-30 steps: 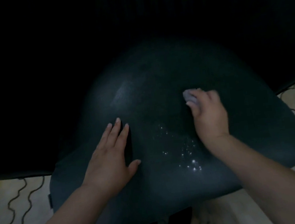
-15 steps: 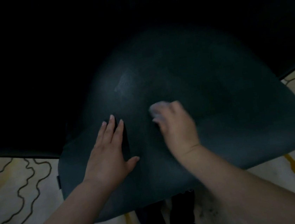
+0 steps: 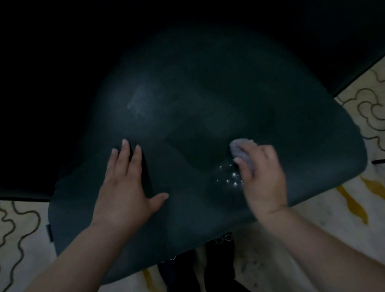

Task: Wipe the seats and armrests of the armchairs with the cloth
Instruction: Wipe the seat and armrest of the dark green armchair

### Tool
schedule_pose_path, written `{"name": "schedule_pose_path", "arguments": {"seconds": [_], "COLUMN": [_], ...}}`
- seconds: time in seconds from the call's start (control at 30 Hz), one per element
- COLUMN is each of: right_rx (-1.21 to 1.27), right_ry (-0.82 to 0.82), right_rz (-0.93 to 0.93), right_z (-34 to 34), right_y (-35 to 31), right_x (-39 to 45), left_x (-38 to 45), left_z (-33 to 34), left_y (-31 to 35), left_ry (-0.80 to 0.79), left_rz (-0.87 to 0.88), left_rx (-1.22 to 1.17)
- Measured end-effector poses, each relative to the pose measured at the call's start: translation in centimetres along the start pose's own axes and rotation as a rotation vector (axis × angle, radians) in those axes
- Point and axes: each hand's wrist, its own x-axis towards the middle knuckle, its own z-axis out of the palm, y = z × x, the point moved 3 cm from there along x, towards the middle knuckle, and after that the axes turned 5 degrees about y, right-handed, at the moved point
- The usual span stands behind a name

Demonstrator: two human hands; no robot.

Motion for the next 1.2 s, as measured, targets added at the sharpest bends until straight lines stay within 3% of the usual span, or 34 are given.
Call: {"name": "schedule_pose_path", "arguments": {"seconds": [0.17,0.33,0.6,0.8,0.97,1.1,1.2], "right_rx": [0.142,-0.048,0.066,0.037,0.011,0.164,0.126], "right_ry": [0.03,0.222,0.006,0.273,0.164,0.023,0.195], "right_rz": [0.042,0.141,0.051,0.247,0.195,0.031,0.109], "right_z": [1.8,-2.0,3.9,0.2,4.3,6.4,4.1], "right_y": [-2.3,1.8,-4.7,0.1,-4.8,-8.3,-5.3], "right_x": [-1.9,-1.0,-5.9,-4.1,-5.4,-5.4,-3.0], "left_x": [-0.4,-1.0,-1.6,-1.6,-1.4,-1.6,-1.5], "left_z": [0.1,0.7,1.9,0.7,0.1,0.2,0.0], "left_y": [0.9,1.8,3.6,1.7,0.3,0.4,0.2], "left_ry": [-0.006,-0.074,-0.091,-0.056,-0.02,-0.027,-0.004], "left_rz": [0.035,0.176,0.235,0.226,0.191,0.192,0.173], "left_rx": [-0.008,0.063,0.087,0.059,0.086,0.073,0.064]}}
